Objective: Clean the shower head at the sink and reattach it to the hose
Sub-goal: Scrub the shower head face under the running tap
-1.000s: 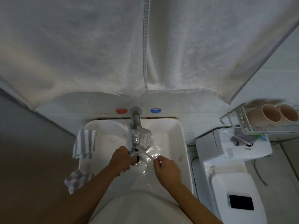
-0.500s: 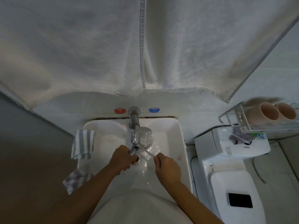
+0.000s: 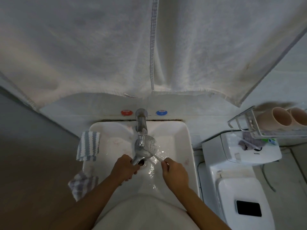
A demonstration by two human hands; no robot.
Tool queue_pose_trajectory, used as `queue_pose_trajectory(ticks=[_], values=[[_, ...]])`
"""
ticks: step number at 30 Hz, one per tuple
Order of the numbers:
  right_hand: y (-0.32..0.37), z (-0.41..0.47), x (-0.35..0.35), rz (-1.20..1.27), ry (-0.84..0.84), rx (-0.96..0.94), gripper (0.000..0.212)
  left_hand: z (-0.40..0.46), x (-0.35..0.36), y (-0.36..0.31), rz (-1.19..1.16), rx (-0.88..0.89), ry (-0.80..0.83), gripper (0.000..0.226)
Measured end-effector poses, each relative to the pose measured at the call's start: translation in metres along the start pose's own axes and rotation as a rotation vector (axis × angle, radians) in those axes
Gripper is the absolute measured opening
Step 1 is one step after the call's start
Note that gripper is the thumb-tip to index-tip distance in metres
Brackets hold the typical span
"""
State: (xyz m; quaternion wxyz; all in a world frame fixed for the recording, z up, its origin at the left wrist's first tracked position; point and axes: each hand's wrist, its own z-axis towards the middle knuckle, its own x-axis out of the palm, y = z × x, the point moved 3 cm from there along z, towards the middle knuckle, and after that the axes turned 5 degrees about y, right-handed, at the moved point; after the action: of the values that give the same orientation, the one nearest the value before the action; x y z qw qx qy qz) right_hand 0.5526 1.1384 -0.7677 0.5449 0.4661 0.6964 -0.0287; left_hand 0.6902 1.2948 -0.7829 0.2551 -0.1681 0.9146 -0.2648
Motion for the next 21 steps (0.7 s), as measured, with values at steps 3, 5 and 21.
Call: queue_pose_trajectory(ticks=[3, 5, 21], values=[[0.004, -0.005, 0.005, 0.003, 0.062, -0.04, 0.028, 0.001, 0.0, 0.002, 0.0, -0.012, -0.012, 0.026], [0.002, -0.004, 0.005, 0.005, 0.042, -0.028, 0.029, 0.001, -0.001, 0.004, -0.005, -0.02, -0.016, 0.029], [0.0, -0.003, 0.006, 0.059, 0.052, -0.013, 0.028, 0.006, 0.0, 0.014, -0.022, -0.006, -0.027, 0.027]])
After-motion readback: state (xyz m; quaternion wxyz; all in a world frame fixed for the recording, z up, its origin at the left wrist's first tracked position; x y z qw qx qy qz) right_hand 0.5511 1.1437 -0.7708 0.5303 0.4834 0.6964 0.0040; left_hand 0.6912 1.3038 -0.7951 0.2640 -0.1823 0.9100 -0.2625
